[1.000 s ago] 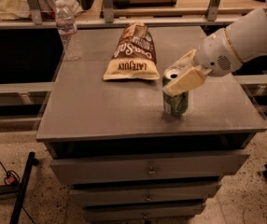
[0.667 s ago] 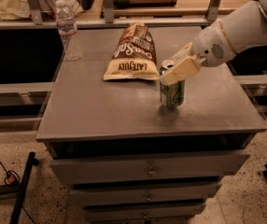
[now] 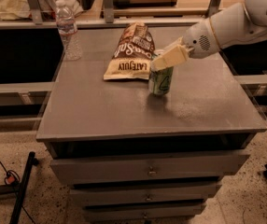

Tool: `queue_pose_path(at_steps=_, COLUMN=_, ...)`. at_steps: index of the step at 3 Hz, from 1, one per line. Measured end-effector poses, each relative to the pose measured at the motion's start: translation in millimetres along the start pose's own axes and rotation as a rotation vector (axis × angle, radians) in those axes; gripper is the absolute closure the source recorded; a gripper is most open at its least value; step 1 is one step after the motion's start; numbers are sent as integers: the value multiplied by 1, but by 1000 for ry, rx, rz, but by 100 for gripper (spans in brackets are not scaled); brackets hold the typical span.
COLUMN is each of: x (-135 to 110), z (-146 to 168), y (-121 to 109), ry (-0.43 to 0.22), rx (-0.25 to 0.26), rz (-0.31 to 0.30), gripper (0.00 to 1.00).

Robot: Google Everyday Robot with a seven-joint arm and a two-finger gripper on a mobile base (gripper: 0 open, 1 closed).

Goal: Move green can near brown chip bag

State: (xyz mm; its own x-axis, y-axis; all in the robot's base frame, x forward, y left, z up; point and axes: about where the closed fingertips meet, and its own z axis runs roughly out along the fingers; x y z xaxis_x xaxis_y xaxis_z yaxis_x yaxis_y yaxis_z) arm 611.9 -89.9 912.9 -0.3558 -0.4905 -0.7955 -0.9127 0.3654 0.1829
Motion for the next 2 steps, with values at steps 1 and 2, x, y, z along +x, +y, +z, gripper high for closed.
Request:
queue_pose_path(at_steps=1, x=-12, z=-1, y=-19, ry=-24, rx=27, rz=-4, gripper=100)
queue_pose_path(at_steps=2, x=-17, z=-23, y=-42, ry=10, rx=108, rz=-38, gripper=100)
